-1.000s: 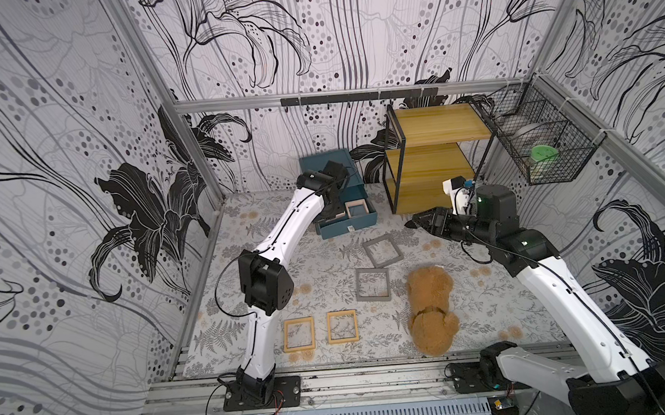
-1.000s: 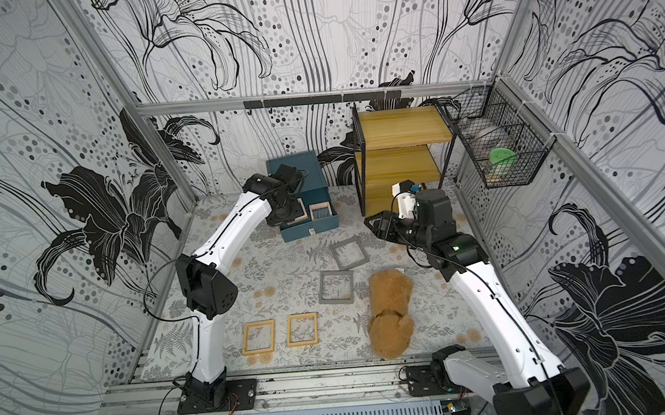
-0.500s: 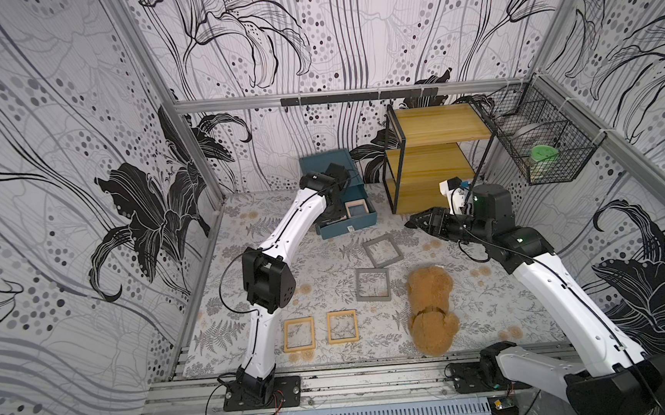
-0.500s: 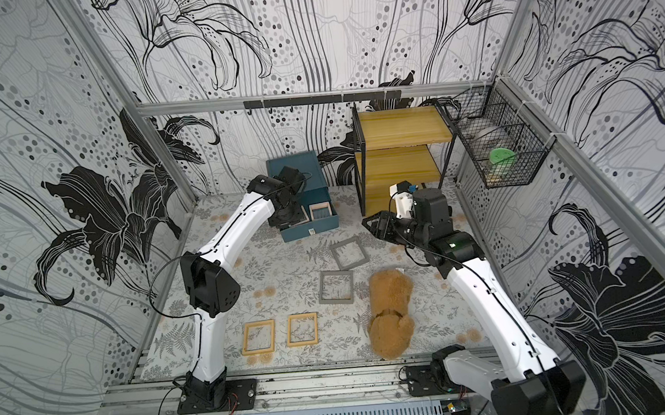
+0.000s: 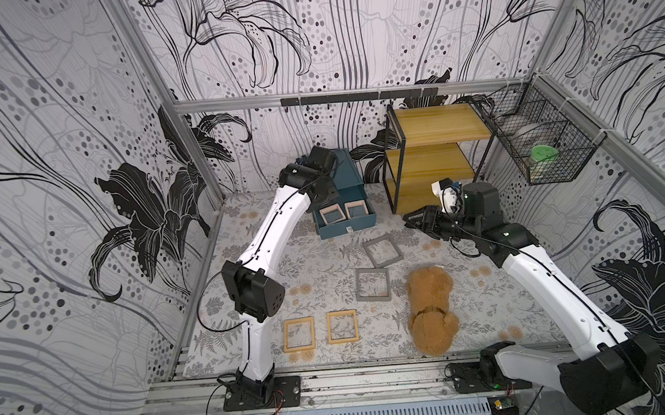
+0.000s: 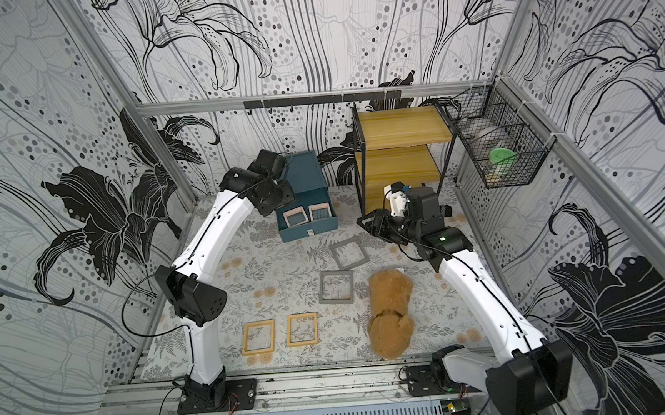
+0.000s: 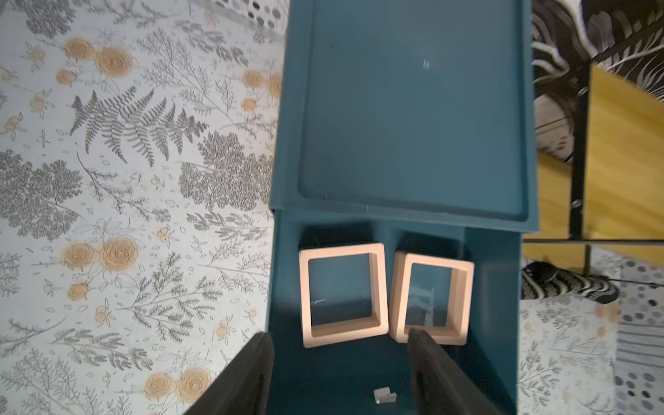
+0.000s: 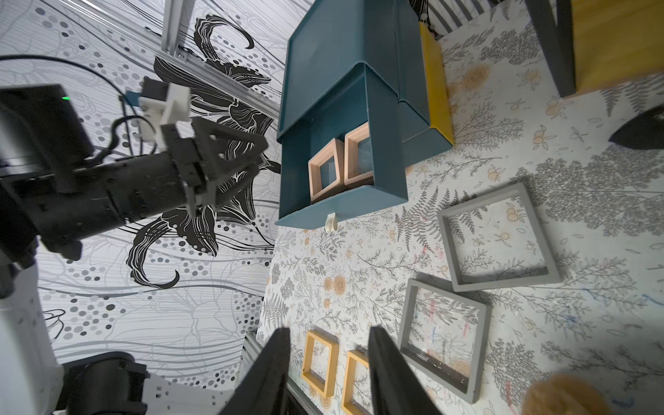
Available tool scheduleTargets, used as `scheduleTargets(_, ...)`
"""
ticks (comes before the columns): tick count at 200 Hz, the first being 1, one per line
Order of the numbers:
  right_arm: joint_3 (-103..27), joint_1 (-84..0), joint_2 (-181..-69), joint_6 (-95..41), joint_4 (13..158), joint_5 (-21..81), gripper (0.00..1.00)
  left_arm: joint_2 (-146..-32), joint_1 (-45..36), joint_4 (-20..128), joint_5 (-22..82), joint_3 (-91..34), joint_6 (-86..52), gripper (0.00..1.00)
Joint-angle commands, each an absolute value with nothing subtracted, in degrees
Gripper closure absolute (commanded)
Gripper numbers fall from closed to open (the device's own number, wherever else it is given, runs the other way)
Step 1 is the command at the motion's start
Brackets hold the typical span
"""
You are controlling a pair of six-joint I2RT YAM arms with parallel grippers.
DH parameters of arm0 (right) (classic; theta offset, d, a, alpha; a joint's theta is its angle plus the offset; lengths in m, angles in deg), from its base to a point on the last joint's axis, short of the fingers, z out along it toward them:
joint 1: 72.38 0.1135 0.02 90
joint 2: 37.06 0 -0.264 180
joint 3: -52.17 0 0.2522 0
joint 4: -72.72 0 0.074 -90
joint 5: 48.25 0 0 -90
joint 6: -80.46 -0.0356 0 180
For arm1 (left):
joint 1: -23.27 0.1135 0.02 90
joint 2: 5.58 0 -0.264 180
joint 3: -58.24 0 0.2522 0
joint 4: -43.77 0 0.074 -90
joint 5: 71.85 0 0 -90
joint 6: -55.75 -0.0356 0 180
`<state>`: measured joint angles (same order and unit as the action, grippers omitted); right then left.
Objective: Place the brooch boxes into the drawer by color
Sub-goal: Place the brooch box in the drawer.
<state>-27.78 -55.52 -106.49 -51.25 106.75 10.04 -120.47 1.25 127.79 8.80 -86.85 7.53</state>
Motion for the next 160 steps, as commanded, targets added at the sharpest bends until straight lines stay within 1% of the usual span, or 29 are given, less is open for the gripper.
scheduleTargets(1, -26.5, -53.8, -108.9, -54.3, 102.5, 8.5, 0.6, -118.7, 4.7, 122.0, 11.4, -84.0, 8.7, 0.32)
scheduleTargets(24, -27.1, -50.7, -112.4, -56.0, 100.4, 8.4, 0.6, -118.5, 7.1, 118.5, 12.2, -82.8, 7.9, 0.29)
scheduleTargets(41, -27.3, -49.5, -114.4, -57.8, 98.3, 8.0, 0.61, -118.7, 8.9, 114.9, 14.0, -80.9, 6.9, 0.29)
scheduleTargets(61, -27.8, -49.4, -116.2, -59.7, 97.4, 7.7, 0.61, -120.3, 11.0, 112.2, 15.9, -79.6, 6.1, 0.31)
scheduleTargets(89, -28.2, -49.2, -119.0, -62.7, 96.8, 6.4, 0.64, -121.7, 12.5, 106.1, 18.8, -77.3, 5.2, 0.34)
scheduleTargets(112, -27.9, -48.6, -120.6, -64.8, 95.0, 5.7, 0.64, -125.0, 12.7, 105.7, 20.5, -79.6, 4.6, 0.36)
scheduleTargets(123, -27.9, -48.2, -121.5, -65.6, 94.0, 5.5, 0.64, -126.2, 12.8, 105.3, 20.8, -80.0, 4.4, 0.38)
scheduleTargets(160, -27.8, -46.3, -124.3, -68.9, 90.3, 5.8, 0.66, -126.5, 13.7, 101.3, 21.8, -76.3, 5.1, 0.51)
